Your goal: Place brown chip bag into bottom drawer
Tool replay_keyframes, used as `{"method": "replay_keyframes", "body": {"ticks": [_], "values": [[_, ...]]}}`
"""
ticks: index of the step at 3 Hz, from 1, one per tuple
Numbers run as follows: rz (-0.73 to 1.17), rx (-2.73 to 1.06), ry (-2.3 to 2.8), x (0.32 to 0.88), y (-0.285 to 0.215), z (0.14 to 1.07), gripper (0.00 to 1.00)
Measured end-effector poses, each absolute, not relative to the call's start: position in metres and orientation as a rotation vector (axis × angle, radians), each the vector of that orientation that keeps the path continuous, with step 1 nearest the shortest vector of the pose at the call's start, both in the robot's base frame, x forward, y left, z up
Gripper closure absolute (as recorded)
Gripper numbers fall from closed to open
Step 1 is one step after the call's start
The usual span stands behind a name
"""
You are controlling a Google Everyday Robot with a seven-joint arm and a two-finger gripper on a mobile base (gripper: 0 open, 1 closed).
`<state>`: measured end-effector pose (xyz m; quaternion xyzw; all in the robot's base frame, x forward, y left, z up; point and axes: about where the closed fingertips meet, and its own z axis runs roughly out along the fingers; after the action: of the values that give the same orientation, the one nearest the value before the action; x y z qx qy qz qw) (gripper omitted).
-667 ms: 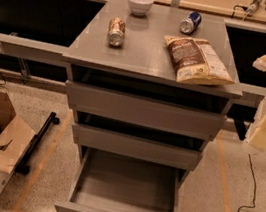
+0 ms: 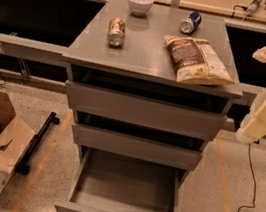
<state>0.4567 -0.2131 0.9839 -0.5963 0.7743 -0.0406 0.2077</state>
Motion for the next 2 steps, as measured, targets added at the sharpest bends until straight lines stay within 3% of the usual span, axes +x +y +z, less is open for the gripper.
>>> {"method": "replay_keyframes", "body": {"ticks": [2], "values": [[-0.090, -1.509, 1.933, 0.559, -0.222, 0.990, 0.00]]}}
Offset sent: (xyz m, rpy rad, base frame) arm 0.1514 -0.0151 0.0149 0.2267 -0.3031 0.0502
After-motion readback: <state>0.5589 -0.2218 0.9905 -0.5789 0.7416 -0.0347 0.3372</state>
